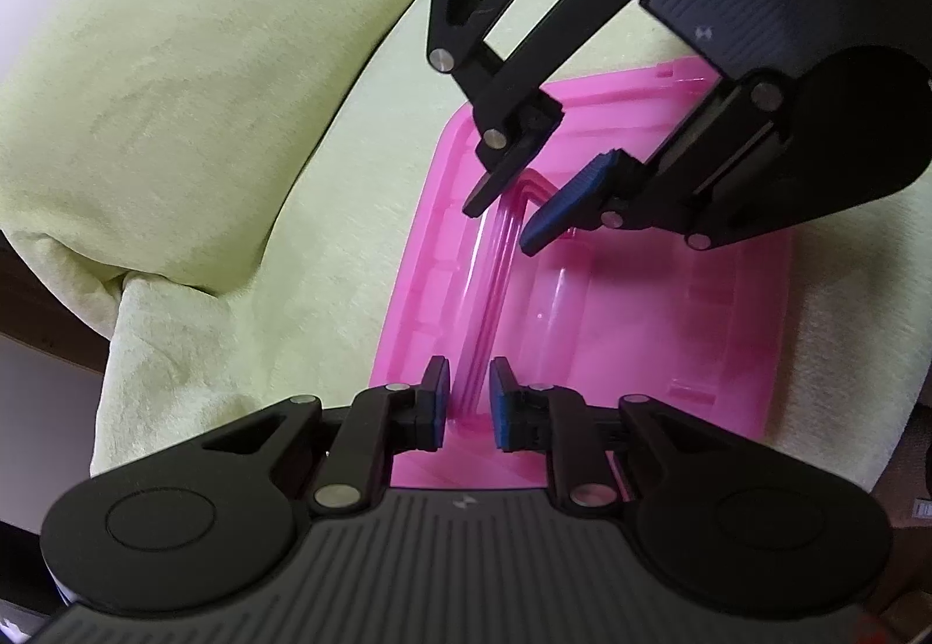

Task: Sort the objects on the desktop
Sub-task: 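Close the left tool on the lid rim while the right tool grips the lid handle, then lift the pink lid off the sofa with both tools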

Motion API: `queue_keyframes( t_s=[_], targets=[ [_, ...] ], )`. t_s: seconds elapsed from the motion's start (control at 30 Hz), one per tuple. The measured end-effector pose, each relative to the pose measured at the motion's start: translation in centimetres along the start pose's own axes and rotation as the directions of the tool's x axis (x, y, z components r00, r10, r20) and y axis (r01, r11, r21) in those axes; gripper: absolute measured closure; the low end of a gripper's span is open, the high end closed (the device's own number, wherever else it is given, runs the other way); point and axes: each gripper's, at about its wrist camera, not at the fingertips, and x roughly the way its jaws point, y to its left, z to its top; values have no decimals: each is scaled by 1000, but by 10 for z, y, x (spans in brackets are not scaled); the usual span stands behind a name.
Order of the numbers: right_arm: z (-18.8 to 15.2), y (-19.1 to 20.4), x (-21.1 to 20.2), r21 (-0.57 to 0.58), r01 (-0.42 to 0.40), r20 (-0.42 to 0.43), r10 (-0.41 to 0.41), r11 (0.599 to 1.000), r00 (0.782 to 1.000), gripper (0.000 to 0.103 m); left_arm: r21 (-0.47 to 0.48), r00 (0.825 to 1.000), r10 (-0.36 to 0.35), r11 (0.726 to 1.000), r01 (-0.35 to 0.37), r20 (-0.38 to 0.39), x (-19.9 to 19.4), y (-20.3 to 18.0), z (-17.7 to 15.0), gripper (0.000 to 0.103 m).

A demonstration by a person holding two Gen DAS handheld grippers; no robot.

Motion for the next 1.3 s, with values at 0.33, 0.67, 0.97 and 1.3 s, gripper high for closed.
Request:
queue_keyframes(
  t_s=[0.33, 0.67, 0.97, 1.3],
  targets=[
    [4, -5, -10, 24, 12, 25, -13, 1000, 1000, 93, -24, 1000, 18, 1000, -17, 10, -19, -4, -1, 90],
    [12, -27, -41, 45, 48, 54, -50, 998, 997, 93, -27, 997, 74, 997, -73, 17, -53, 4, 7, 90],
    [25, -42, -78, 47, 80, 94, -84, 996, 992, 93, -35, 990, 138, 990, -137, 14, -95, 4, 14, 90],
    [45, -48, -121, 45, 92, 147, -98, 995, 984, 93, -61, 982, 188, 980, -188, -8, -156, -12, 15, 90]
  ],
)
